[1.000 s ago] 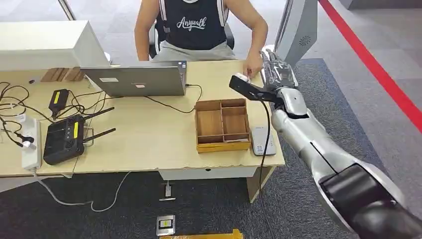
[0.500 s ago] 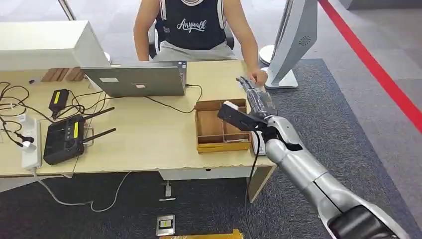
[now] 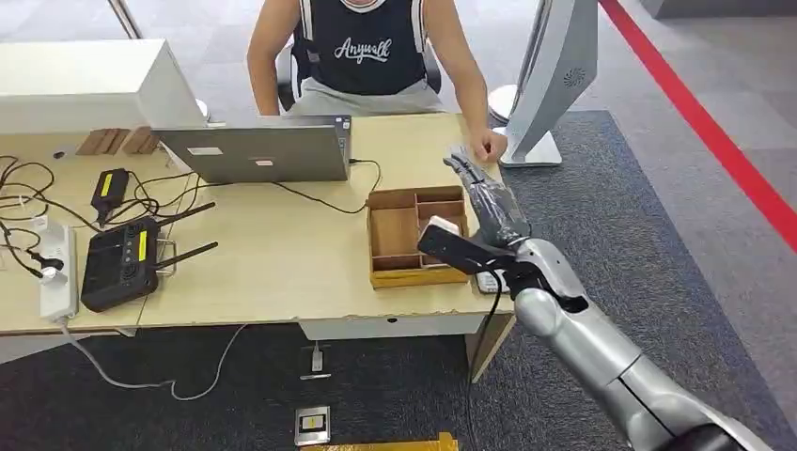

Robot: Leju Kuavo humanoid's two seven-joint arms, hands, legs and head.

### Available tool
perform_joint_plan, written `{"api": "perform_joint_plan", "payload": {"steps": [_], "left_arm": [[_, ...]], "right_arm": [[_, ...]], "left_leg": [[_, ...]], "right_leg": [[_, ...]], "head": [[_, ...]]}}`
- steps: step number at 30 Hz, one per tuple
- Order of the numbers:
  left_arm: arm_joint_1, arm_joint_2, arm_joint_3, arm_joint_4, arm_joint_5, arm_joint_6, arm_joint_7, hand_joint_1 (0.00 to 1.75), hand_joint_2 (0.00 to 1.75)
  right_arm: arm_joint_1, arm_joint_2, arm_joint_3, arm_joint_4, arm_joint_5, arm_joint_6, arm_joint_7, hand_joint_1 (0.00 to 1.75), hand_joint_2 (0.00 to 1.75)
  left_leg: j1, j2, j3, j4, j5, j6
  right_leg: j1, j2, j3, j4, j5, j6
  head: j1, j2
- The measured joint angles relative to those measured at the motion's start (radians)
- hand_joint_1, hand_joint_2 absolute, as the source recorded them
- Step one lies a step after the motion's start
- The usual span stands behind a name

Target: Pass the card to the sensor for recognition and then transmit it.

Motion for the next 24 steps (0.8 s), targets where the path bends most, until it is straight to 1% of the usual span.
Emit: {"api": "perform_joint_plan", "payload": {"steps": [3,7,12,19,24], "left_arm": [[0.000,-0.001,0.000,0.000,0.004,0.001,-0.002,0.00,0.00],[0.000,-0.004,0.000,0.000,0.006,0.005,-0.001,0.00,0.00],[-0.001,-0.007,0.000,0.000,0.010,0.010,0.008,0.00,0.00],[-0.001,-0.008,0.000,0.000,0.010,0.011,0.010,0.00,0.00],[-0.001,-0.009,0.000,0.000,0.014,0.012,0.016,0.00,0.00]], "right_arm": [[0.021,-0.006,0.000,-0.021,-0.006,0.022,-0.009,0.00,1.75],[0.060,-0.018,0.000,-0.035,-0.008,0.033,-0.012,0.00,1.75],[0.075,-0.020,0.003,-0.028,0.036,0.038,-0.018,0.00,1.75],[0.080,-0.015,0.010,-0.017,0.051,0.038,-0.019,0.00,1.75],[0.078,0.006,0.028,0.004,0.123,0.061,-0.019,0.00,1.75]], "left_leg": [[0.000,0.000,0.000,0.000,0.000,0.000],[0.000,0.000,-0.001,0.000,0.000,0.000],[0.000,0.000,-0.001,0.000,-0.001,0.000],[0.000,0.000,-0.001,0.000,0.000,0.000],[0.000,0.000,-0.001,0.000,0.000,0.000]], "right_leg": [[0.000,0.000,0.000,0.000,0.000,0.000],[0.000,0.000,0.000,0.000,0.000,0.000],[0.000,0.000,0.000,0.000,0.000,0.000],[0.000,0.000,0.000,0.000,0.000,0.000],[0.000,0.000,0.000,0.000,0.000,0.000]], "head": [[0.000,0.000],[0.000,0.000],[0.000,0.000],[0.000,0.000],[0.000,0.000]]}}
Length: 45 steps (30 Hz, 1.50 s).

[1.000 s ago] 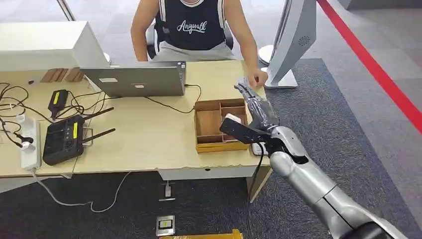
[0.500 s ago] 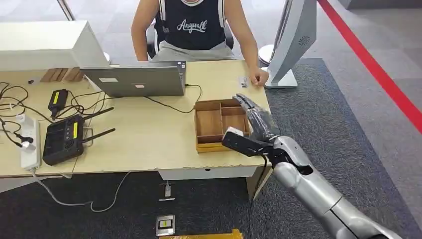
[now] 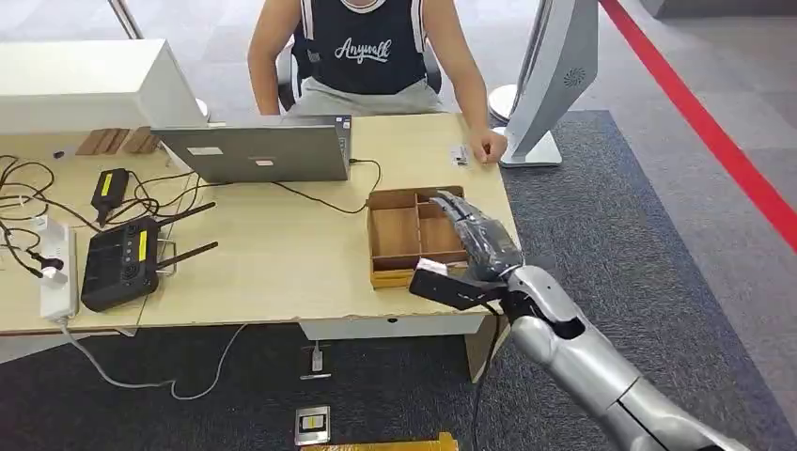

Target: Pass the card to the sensor for recognition and then transmit it.

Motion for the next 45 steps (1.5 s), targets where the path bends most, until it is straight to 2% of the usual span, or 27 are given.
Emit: {"api": "perform_joint_plan", "payload": {"steps": [5,10,24,25,32,35,37,45], "left_arm": [[-0.002,-0.002,0.000,0.000,0.009,0.002,0.010,0.00,0.00],[-0.002,-0.005,0.000,0.000,0.011,0.008,0.019,0.00,0.00],[-0.002,-0.005,0.000,0.000,0.008,0.008,0.018,0.00,0.00],[-0.002,-0.005,0.000,0.000,-0.001,0.008,0.008,0.00,0.00],[-0.001,-0.004,0.000,0.000,-0.010,-0.002,0.001,0.00,0.00],[-0.001,-0.003,0.000,0.000,-0.022,-0.007,-0.001,0.00,0.00],[-0.001,-0.003,0.000,0.000,-0.025,-0.008,-0.003,0.00,0.00],[-0.001,-0.003,0.000,0.000,-0.029,-0.008,-0.004,0.00,0.00]], "right_arm": [[0.001,0.037,0.031,0.050,0.027,0.034,-0.015,0.00,1.75],[0.000,0.065,0.059,0.107,0.066,0.018,-0.001,0.00,1.75],[-0.004,0.085,0.081,0.181,0.079,-0.004,0.005,0.00,1.75],[-0.008,0.087,0.081,0.202,0.094,-0.037,0.031,0.00,1.75],[-0.011,0.091,0.080,0.251,0.096,-0.051,0.034,0.00,1.75],[-0.013,0.093,0.075,0.280,0.152,-0.125,0.078,0.00,1.75],[-0.021,0.092,0.068,0.297,0.174,-0.154,0.078,0.00,1.75],[-0.031,0.091,0.053,0.345,0.188,-0.163,0.078,0.00,1.75]], "left_leg": [[0.000,0.000,0.000,0.000,0.000,0.000],[0.000,0.000,0.000,0.000,0.000,0.000],[0.000,0.000,0.000,0.000,0.000,0.000],[0.000,0.000,0.000,0.000,0.000,0.000],[0.000,0.000,0.000,0.000,0.000,0.000],[0.000,0.000,0.000,0.000,0.000,0.000],[0.000,0.000,0.000,0.000,0.000,0.000],[0.000,0.000,0.000,0.000,0.000,0.000]], "right_leg": [[0.000,0.000,0.000,0.000,0.000,0.000],[0.000,0.000,0.000,0.000,0.000,0.000],[0.000,0.000,0.000,0.000,0.000,0.000],[0.000,0.000,0.000,0.000,0.000,0.000],[0.000,0.000,0.000,0.000,0.000,0.000],[0.000,0.000,0.000,0.000,0.000,0.000],[0.000,0.000,0.000,0.000,0.000,0.000],[0.000,0.000,0.000,0.000,0.000,0.000]], "head": [[0.000,0.000],[0.000,0.000],[0.000,0.000],[0.000,0.000],[0.000,0.000],[0.000,0.000],[0.000,0.000],[0.000,0.000]]}}
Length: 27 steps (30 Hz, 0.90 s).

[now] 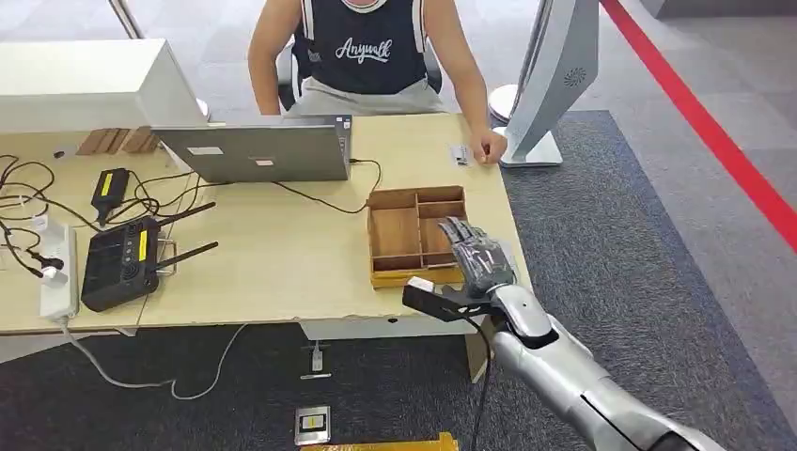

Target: Pass the card to the sensor for recognition and then transmit it.

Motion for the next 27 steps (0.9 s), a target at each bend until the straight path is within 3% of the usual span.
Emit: {"api": "perform_joint_plan", "payload": {"steps": [8,27], "left_arm": [[0.000,0.000,0.000,0.000,-0.002,0.000,-0.001,0.00,0.00],[0.000,0.000,0.000,0.000,0.011,0.003,0.004,0.00,0.00]], "right_arm": [[-0.019,-0.002,-0.021,0.048,0.072,-0.071,0.029,0.00,1.75],[-0.021,0.004,-0.053,0.100,0.062,-0.076,0.014,0.00,1.75]], "left_leg": [[0.000,0.000,0.000,0.000,0.000,0.000],[0.000,0.000,0.000,0.000,0.000,0.000]], "right_leg": [[0.000,0.000,0.000,0.000,0.000,0.000],[0.000,0.000,0.000,0.000,0.000,0.000]], "head": [[0.000,0.000],[0.000,0.000]]}}
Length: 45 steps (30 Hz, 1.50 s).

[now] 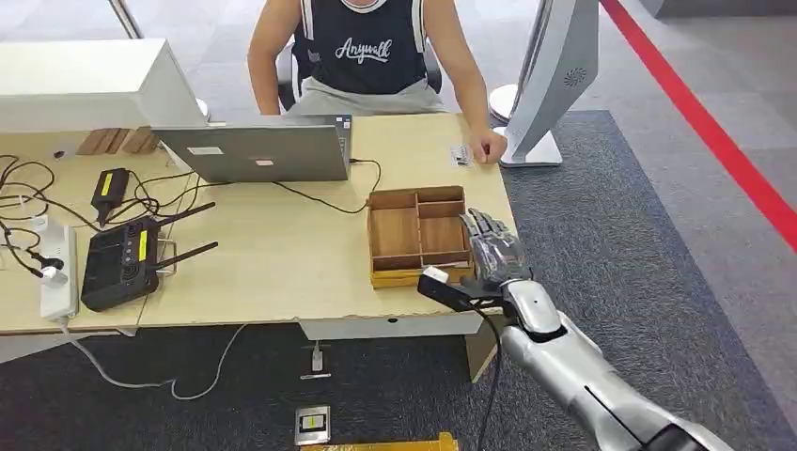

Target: Pass the card to the sensor for recognition and then transmit it.

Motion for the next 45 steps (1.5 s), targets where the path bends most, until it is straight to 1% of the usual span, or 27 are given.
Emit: {"api": "perform_joint_plan", "payload": {"steps": [7,11,15,22,36,45], "left_arm": [[0.000,0.000,0.000,0.000,0.004,0.004,-0.002,0.00,0.00],[0.000,0.000,0.000,0.000,0.003,0.003,-0.006,0.00,0.00],[0.000,0.000,0.000,0.000,0.005,0.003,-0.006,0.00,0.00],[0.000,0.000,0.000,0.000,0.005,0.003,-0.006,0.00,0.00],[0.000,0.000,0.000,0.000,0.006,0.003,-0.006,0.00,0.00],[0.000,0.000,0.000,0.000,0.027,0.010,0.010,0.00,0.00]], "right_arm": [[-0.001,0.011,-0.002,0.010,-0.009,0.001,-0.009,0.00,1.75],[0.000,0.018,-0.001,0.014,-0.035,0.024,-0.051,0.00,1.75],[0.001,0.028,0.002,0.013,-0.048,0.037,-0.070,0.00,1.75],[0.001,0.039,0.007,0.013,-0.050,0.038,-0.073,0.00,1.75],[0.001,0.044,0.007,0.013,-0.051,0.038,-0.075,0.00,1.75],[0.001,0.056,0.016,0.016,-0.053,0.048,-0.078,0.00,1.75]], "left_leg": [[0.000,0.000,0.000,0.000,0.000,0.000],[0.000,0.000,0.000,0.000,0.000,0.000],[0.000,0.000,0.000,0.000,0.000,0.000],[0.000,0.000,0.000,0.000,0.000,0.000],[0.000,0.000,0.000,0.000,0.000,0.000],[0.000,0.000,0.000,0.000,0.000,0.000]], "right_leg": [[0.000,0.000,0.000,0.000,0.000,0.000],[0.000,0.000,0.000,0.000,0.000,0.000],[0.000,0.000,0.000,0.000,0.000,0.000],[0.000,0.000,0.000,0.000,0.000,0.000],[0.000,0.000,0.000,0.000,0.000,0.000],[0.000,0.000,0.000,0.000,0.000,0.000]], "head": [[0.000,0.000],[0.000,0.000],[0.000,0.000],[0.000,0.000],[0.000,0.000],[0.000,0.000]]}}
